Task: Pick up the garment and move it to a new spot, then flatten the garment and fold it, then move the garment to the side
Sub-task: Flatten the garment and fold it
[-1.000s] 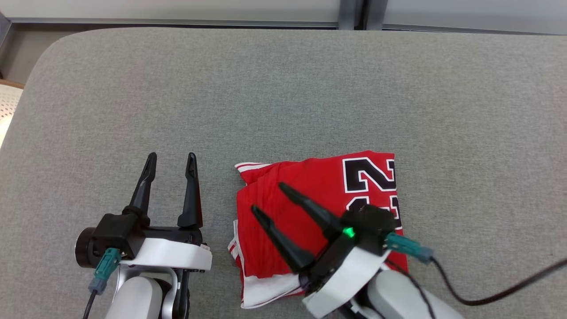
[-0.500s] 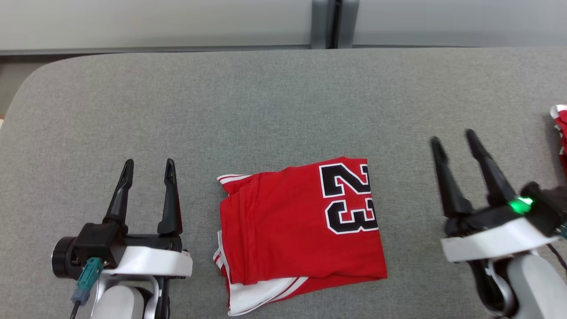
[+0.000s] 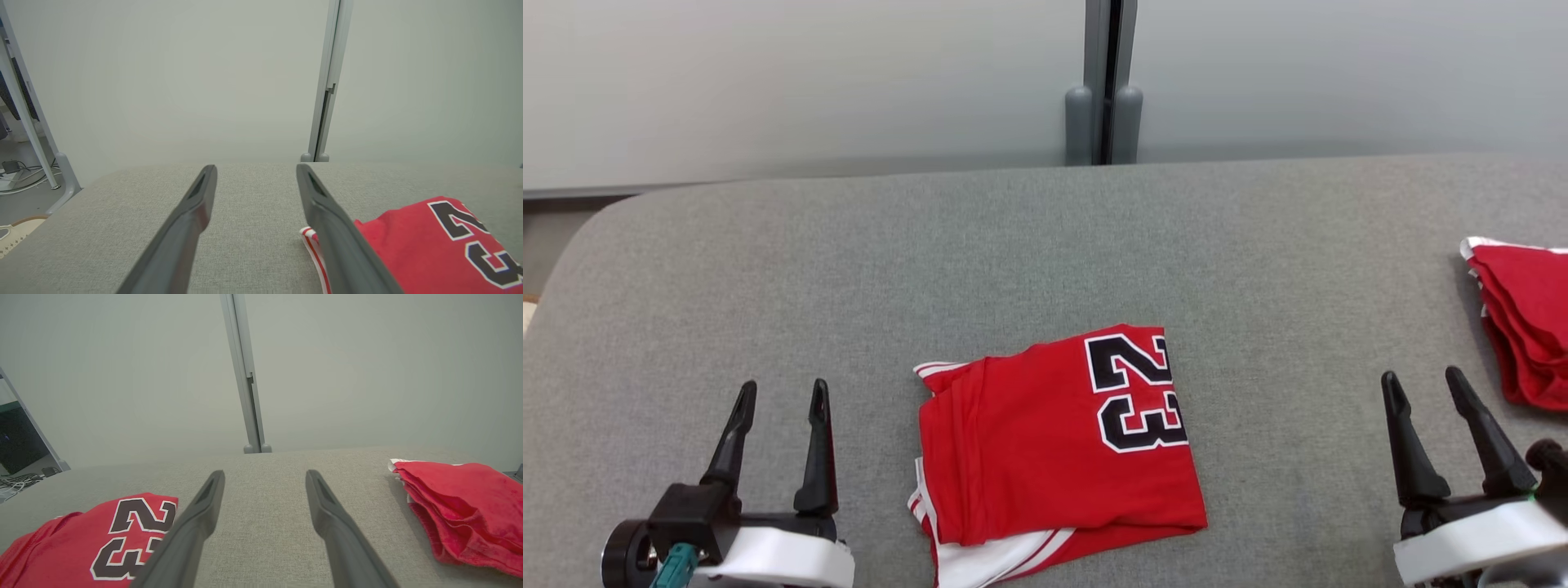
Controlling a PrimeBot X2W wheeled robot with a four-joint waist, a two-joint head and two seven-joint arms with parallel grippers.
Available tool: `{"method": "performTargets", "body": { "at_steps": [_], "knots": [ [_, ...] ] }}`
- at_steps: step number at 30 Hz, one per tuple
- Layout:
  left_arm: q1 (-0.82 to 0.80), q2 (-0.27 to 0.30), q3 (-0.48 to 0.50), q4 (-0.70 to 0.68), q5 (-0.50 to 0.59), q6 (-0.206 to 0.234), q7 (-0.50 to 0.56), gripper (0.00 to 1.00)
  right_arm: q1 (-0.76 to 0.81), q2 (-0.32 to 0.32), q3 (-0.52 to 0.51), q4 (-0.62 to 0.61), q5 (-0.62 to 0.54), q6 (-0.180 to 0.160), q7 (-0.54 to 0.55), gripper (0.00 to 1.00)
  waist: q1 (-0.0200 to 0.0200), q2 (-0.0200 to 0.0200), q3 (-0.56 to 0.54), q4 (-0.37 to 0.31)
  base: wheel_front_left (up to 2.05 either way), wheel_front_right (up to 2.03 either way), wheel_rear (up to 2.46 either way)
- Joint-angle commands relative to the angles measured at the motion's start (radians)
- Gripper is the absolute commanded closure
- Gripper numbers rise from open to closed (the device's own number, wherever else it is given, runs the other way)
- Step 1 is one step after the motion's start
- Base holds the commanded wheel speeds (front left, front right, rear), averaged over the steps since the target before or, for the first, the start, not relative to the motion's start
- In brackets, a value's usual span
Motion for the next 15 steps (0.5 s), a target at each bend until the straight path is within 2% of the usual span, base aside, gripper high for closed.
{"method": "performTargets", "body": {
  "at_steps": [1, 15],
  "knots": [
    [0.015, 0.008, 0.000, -0.005, -0.006, -0.004, 0.005, 0.00, 0.016, 0.001, -0.006, -0.007, -0.010, 0.000, 0.007, 0.00, 0.0000, -0.0001, -0.023, -0.004, 0.00, 0.00, 0.00],
    [0.086, 0.035, -0.019, -0.050, -0.015, -0.003, 0.055, 0.00, 0.098, 0.027, -0.040, -0.078, -0.045, 0.000, 0.068, 0.00, 0.0000, -0.0001, -0.077, -0.008, 0.00, 0.00, 0.00]
  ]
}}
